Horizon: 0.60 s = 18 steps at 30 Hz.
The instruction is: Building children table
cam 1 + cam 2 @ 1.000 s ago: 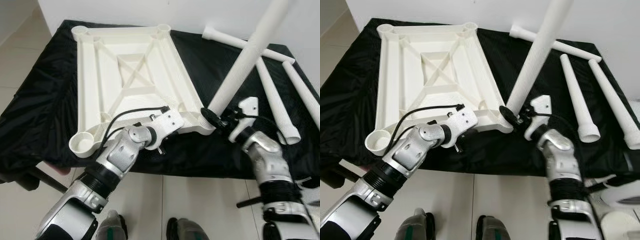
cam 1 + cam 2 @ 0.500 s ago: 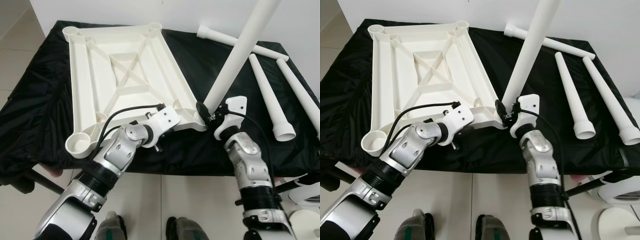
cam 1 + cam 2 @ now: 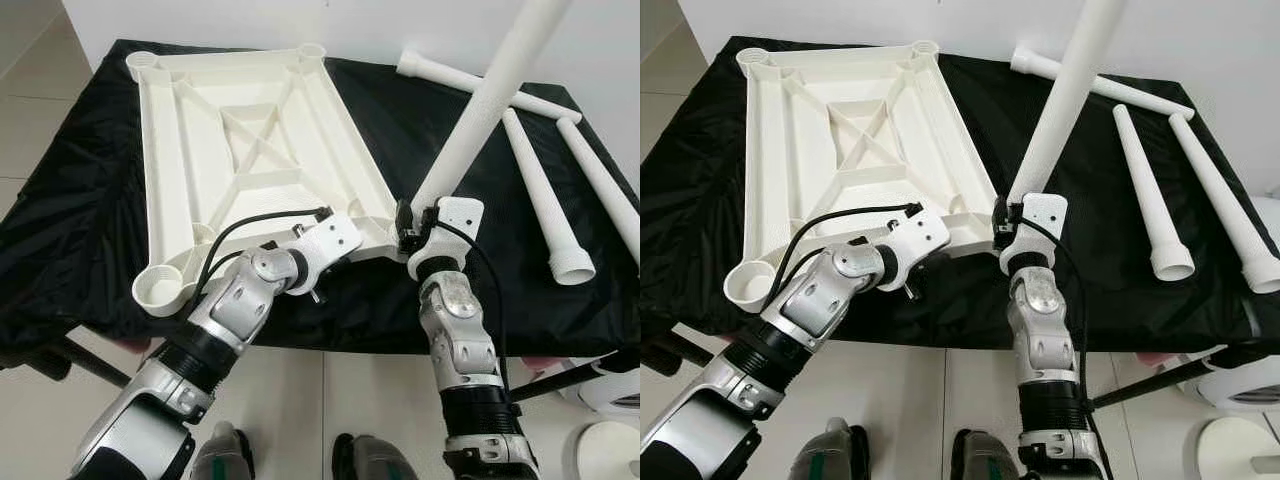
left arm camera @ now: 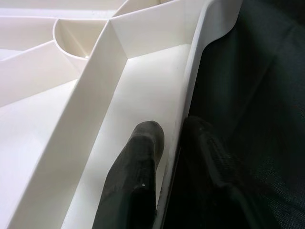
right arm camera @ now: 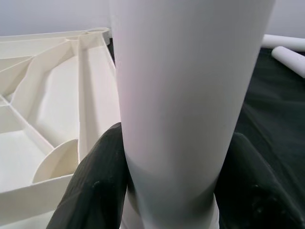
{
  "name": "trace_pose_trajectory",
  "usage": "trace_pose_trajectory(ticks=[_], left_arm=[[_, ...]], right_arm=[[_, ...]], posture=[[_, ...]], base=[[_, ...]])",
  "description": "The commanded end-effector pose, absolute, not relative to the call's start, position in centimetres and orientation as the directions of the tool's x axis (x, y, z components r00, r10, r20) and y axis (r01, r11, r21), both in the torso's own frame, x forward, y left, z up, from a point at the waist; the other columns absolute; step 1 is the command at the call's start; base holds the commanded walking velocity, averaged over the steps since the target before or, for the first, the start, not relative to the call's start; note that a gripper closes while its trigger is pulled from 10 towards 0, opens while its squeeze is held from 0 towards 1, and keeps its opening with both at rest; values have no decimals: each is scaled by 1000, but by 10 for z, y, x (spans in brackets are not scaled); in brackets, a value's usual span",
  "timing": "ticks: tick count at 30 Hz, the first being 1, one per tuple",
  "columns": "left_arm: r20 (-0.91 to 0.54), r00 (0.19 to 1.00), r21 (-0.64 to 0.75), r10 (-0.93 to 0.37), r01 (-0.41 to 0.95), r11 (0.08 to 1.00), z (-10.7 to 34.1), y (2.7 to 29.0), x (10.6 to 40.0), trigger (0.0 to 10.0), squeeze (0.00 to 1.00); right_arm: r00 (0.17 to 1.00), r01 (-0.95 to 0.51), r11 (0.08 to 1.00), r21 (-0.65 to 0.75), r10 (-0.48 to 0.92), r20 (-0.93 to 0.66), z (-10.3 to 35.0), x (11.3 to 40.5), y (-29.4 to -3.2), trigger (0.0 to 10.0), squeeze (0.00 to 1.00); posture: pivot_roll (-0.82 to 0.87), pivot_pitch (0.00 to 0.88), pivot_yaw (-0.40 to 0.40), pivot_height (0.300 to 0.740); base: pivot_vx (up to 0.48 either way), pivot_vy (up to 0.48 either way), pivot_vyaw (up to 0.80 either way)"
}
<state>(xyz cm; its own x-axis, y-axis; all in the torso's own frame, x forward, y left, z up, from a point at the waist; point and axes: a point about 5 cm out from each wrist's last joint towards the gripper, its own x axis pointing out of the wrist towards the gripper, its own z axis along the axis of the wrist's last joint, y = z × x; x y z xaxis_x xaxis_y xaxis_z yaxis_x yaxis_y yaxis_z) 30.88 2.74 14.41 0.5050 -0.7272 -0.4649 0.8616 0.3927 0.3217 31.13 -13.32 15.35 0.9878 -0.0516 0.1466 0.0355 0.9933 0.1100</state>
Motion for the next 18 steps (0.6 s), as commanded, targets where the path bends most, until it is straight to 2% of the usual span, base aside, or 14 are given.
trace_pose_trajectory(ticks=[1, 5, 6, 18], left_arm=[[-484, 411, 305, -773, 907, 291, 139, 13, 296, 10000, 0], [-485, 409, 304, -773, 908, 290, 139, 13, 296, 10000, 0], [-485, 408, 303, -773, 908, 289, 139, 13, 295, 10000, 0], [-482, 410, 302, -774, 907, 292, 139, 12, 296, 10000, 0]], right_arm=[[983, 63, 990, 125, -84, 165, 157, 309, -131, 10000, 0], [981, 77, 988, 131, -99, 165, 158, 309, -131, 10000, 0], [981, 76, 988, 133, -98, 169, 159, 308, -133, 10000, 1000], [979, -40, 989, 139, 11, 203, 162, 307, -135, 10000, 1000]], posture=[[0, 62, -51, 740], [-3, 64, -50, 740], [-4, 63, -49, 740], [-10, 77, -56, 740]], base=[[0, 0, 0], [0, 0, 0], [0, 0, 0], [0, 0, 0]])
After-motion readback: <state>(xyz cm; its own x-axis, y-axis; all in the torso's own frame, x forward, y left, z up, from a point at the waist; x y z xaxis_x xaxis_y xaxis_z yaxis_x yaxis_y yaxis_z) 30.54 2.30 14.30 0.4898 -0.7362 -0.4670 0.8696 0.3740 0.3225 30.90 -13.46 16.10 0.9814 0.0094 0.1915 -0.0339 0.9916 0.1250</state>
